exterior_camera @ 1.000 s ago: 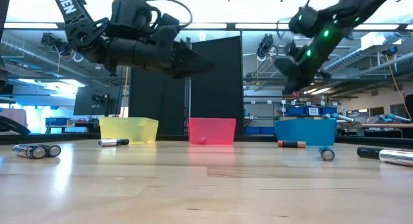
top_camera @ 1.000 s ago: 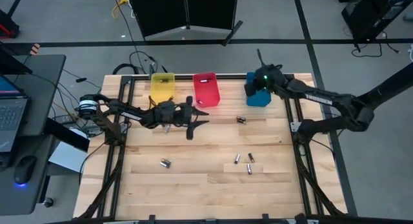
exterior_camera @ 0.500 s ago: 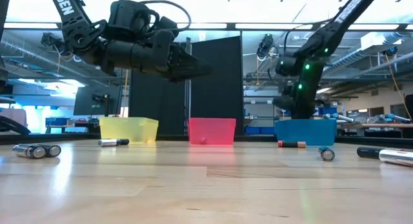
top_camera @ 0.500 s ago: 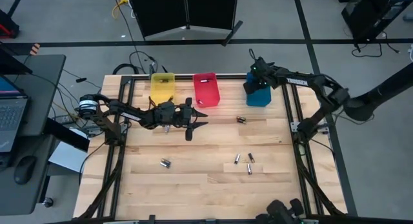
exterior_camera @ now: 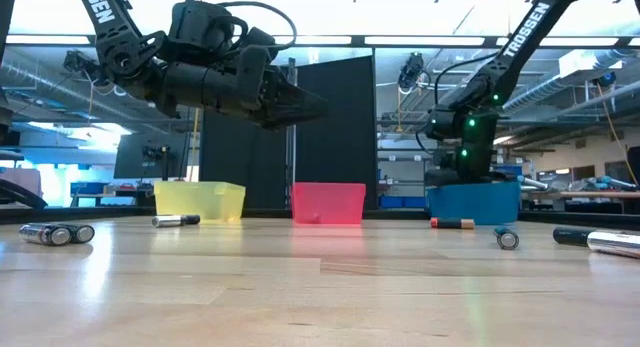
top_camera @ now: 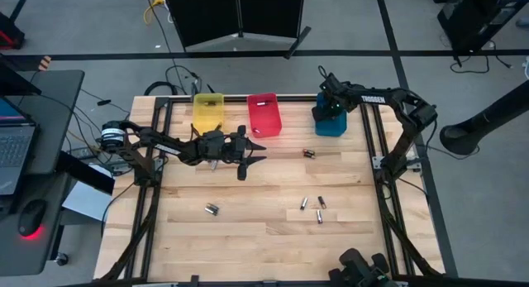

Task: Sort batteries
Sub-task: Put the bottom orange battery into the blue bin, then put the silver battery into the red bin

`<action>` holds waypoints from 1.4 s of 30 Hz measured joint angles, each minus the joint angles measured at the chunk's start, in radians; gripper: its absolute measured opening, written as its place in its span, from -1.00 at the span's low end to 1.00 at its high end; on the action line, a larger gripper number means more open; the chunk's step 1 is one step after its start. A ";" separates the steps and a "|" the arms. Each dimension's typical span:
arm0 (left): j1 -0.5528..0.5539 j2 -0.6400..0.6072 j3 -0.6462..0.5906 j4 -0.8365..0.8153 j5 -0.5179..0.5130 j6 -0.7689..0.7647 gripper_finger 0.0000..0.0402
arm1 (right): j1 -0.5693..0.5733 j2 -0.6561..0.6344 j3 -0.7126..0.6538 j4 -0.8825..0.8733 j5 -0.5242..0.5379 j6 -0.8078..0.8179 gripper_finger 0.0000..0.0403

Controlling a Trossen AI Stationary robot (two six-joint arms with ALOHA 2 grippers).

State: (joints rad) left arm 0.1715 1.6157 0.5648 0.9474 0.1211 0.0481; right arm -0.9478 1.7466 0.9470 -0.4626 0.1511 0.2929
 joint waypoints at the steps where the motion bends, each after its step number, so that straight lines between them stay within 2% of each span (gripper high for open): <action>1: 0.000 0.000 0.000 0.000 0.000 0.000 -0.22 | 0.000 0.000 0.000 0.001 0.000 0.000 -0.68; 4: 0.000 0.000 0.000 0.000 0.000 -0.001 -0.22 | 0.000 -0.008 -0.002 0.000 -0.004 -0.001 -0.58; 9: 0.000 0.000 0.000 0.000 0.000 -0.001 -0.22 | 0.000 -0.036 -0.003 -0.007 -0.003 -0.008 -0.15; 13: 0.000 0.000 0.000 0.000 0.000 -0.001 -0.22 | 0.000 -0.072 -0.001 -0.021 -0.003 -0.040 0.07; 17: 0.000 0.000 0.001 0.000 0.000 0.000 -0.22 | 0.006 -0.142 0.059 -0.152 -0.003 -0.085 0.10; 21: 0.000 0.000 0.001 0.000 0.000 0.001 -0.22 | 0.056 -0.246 0.131 -0.283 -0.003 -0.133 -0.01; 26: 0.000 0.000 0.001 0.000 -0.001 0.025 -0.22 | 0.201 -0.399 0.154 -0.374 -0.052 -0.191 -0.21; 32: 0.000 0.000 0.001 0.000 -0.001 0.029 -0.22 | 0.462 -0.505 0.146 -0.460 -0.074 -0.192 -0.37; 37: 0.000 0.000 0.001 0.000 -0.001 0.029 -0.22 | 0.703 -0.486 0.118 -0.447 -0.101 -0.152 -0.38; 42: 0.000 0.000 0.001 -0.001 -0.001 0.029 -0.22 | 0.903 -0.387 0.108 -0.445 -0.126 -0.088 -0.32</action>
State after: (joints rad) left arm 0.1714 1.6157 0.5659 0.9464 0.1204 0.0776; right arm -0.0449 1.3593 1.0546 -0.9074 0.0254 0.2054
